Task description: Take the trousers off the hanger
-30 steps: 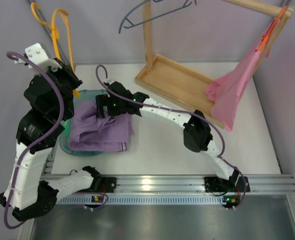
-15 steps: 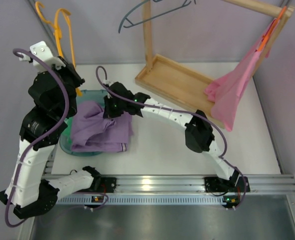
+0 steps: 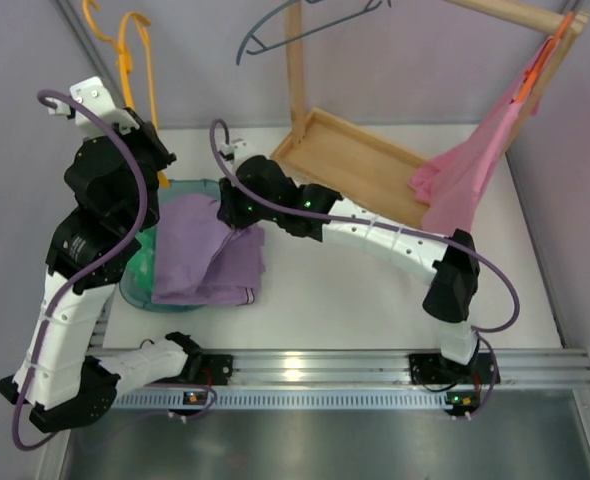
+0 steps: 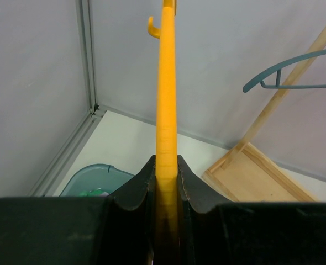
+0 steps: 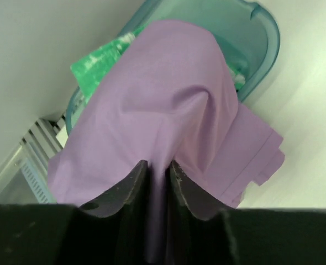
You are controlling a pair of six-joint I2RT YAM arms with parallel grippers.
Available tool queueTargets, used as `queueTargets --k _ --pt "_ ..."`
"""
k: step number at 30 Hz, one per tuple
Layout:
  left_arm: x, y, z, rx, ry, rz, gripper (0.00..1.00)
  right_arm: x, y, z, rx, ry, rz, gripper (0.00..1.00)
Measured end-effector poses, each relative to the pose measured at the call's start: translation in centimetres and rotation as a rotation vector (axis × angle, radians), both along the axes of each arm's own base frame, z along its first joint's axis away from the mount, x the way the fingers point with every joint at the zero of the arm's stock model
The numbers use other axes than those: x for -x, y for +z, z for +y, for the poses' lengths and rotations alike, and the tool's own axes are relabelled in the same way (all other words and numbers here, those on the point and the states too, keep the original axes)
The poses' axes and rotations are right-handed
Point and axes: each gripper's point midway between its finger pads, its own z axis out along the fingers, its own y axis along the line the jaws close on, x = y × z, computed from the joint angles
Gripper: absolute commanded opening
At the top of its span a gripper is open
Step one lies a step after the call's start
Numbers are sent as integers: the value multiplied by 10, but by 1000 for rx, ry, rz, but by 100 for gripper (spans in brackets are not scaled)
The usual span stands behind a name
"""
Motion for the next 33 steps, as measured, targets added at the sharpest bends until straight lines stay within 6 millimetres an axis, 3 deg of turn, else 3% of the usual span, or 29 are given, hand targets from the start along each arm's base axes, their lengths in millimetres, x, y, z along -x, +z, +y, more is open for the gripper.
queueTargets --k 1,2,5,10,15,17,21,23,26,29,33 --pt "-1 0 0 -3 -1 2 0 4 -5 1 15 6 1 43" --pt "-1 -1 -1 -5 -3 3 0 9 -14 0 44 15 2 71" --pt "-1 -1 -2 -6 -10 3 0 24 -37 -5 130 41 4 99" --pt "-2 0 -4 -7 -17 1 0 31 -42 -10 179 59 2 99" --pt "-1 1 -3 -5 -18 -2 0 18 -36 -18 124 24 79 99" --pt "-1 2 -3 -4 -18 -4 0 2 -47 -30 99 -18 121 99" --pt "-1 3 -4 -2 -25 -8 0 -24 -95 -64 116 -118 233 99" --pt "-1 4 -4 -2 -28 -9 0 -29 -112 -69 113 -142 278 99" --pt "-1 4 -5 -1 -34 -10 0 -25 -122 -57 71 -126 329 99" --pt "-1 6 -7 0 -41 -13 0 -24 -118 -39 -21 -102 347 99" --pt "-2 9 -8 0 -48 -18 0 -23 -128 -31 -103 -102 371 99"
